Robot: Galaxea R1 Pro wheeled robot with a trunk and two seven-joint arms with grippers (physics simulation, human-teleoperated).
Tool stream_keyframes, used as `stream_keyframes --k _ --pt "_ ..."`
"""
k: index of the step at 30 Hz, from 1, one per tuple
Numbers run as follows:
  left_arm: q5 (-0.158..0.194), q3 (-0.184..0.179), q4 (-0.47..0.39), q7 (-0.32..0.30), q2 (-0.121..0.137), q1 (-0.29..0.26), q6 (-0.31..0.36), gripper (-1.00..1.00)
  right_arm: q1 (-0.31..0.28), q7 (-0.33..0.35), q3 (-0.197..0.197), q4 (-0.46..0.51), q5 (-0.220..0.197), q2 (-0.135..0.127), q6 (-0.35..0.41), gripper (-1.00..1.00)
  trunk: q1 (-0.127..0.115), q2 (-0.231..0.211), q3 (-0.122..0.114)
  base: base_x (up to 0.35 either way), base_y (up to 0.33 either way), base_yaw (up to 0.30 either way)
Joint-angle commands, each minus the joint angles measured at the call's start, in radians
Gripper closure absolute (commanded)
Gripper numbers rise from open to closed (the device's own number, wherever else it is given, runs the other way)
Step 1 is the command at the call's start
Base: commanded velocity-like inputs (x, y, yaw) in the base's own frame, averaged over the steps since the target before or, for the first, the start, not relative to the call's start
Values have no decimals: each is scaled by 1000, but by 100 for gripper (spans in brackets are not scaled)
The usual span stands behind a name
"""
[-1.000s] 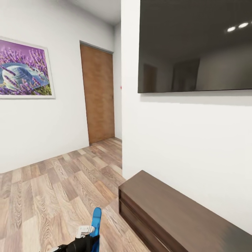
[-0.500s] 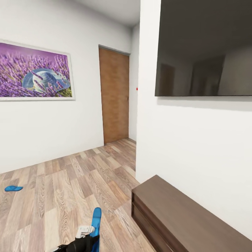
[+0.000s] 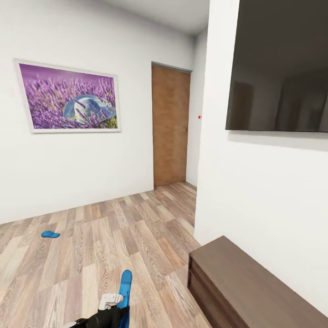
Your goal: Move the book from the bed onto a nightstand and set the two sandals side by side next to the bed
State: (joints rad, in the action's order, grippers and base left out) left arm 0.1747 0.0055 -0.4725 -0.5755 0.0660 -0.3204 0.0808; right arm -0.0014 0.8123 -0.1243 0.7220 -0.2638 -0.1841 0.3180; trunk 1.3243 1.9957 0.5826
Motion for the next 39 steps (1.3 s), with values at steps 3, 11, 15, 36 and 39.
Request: stream_keyframes --k 3,11,15,36,39 --pt "9 0 0 -4 0 -1 8 100 0 2 -1 0 -8 0 9 -100 -12 -21 -8 0 0 293" --pt "9 -1 0 -4 0 -1 8 100 0 2 -1 0 -8 0 9 -100 -42 -77 -33 0 0 293" --pt "9 -1 0 -4 -1 0 8 100 0 2 -2 0 -8 -3 9 -100 -58 -105 -46 0 0 293" --pt "11 -1 0 -15 -1 0 11 100 0 1 -5 0 -9 -6 9 -100 -138 -252 -112 0 0 280" --pt "11 0 0 -16 0 -1 11 100 0 1 -5 0 -9 -6 9 -100 -150 -273 -121 0 0 57"
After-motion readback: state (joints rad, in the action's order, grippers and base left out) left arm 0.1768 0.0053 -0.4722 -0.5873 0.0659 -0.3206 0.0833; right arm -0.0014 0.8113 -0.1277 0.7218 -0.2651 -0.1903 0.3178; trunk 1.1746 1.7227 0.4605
